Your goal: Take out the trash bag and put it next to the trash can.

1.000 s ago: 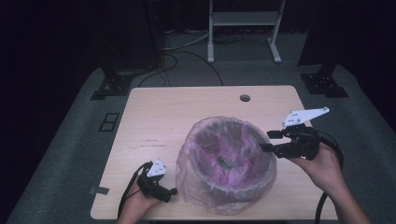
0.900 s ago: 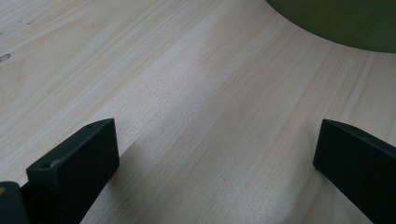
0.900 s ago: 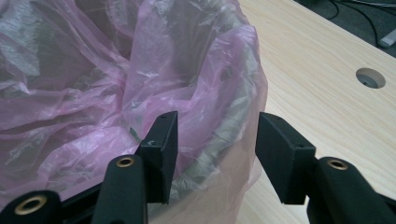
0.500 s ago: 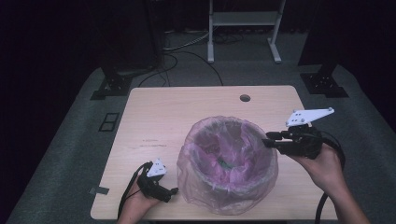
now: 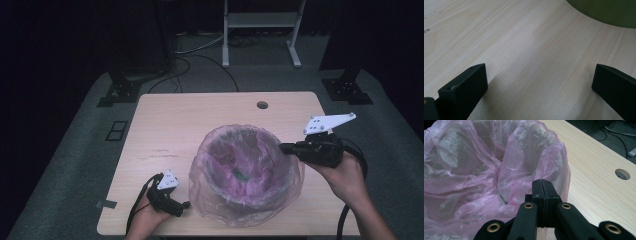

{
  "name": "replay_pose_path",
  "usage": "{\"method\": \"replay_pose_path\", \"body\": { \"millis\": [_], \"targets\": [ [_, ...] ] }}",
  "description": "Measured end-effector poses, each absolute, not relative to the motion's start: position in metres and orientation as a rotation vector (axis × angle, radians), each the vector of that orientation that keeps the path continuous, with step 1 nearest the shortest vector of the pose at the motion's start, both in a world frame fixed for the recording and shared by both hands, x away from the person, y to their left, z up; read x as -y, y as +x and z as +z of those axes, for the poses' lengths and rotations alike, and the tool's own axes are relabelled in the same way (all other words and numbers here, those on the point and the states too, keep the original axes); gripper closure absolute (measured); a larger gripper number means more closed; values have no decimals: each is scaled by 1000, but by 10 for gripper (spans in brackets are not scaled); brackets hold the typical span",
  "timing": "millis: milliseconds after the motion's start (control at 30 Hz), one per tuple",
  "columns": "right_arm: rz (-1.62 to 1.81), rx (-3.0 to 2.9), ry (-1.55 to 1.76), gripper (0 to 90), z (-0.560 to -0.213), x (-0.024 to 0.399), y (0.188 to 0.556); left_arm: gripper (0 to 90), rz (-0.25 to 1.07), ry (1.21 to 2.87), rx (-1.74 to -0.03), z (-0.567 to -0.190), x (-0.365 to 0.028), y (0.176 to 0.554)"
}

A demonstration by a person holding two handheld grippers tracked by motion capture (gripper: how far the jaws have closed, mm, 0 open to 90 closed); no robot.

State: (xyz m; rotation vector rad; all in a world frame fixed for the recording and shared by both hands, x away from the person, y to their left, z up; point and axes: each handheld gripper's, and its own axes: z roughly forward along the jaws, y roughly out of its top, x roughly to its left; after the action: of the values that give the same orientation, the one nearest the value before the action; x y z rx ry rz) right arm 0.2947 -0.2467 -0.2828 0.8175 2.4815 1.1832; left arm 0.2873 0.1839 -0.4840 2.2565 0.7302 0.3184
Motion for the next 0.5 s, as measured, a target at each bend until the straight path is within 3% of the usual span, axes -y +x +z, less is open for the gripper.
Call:
{"method": "replay_pose_path", "body": {
  "millis": [500],
  "targets": [
    [1234,-2504,768,900,-271,231,303,0,319,2256,-731,-484,-184,287]
  ]
}}
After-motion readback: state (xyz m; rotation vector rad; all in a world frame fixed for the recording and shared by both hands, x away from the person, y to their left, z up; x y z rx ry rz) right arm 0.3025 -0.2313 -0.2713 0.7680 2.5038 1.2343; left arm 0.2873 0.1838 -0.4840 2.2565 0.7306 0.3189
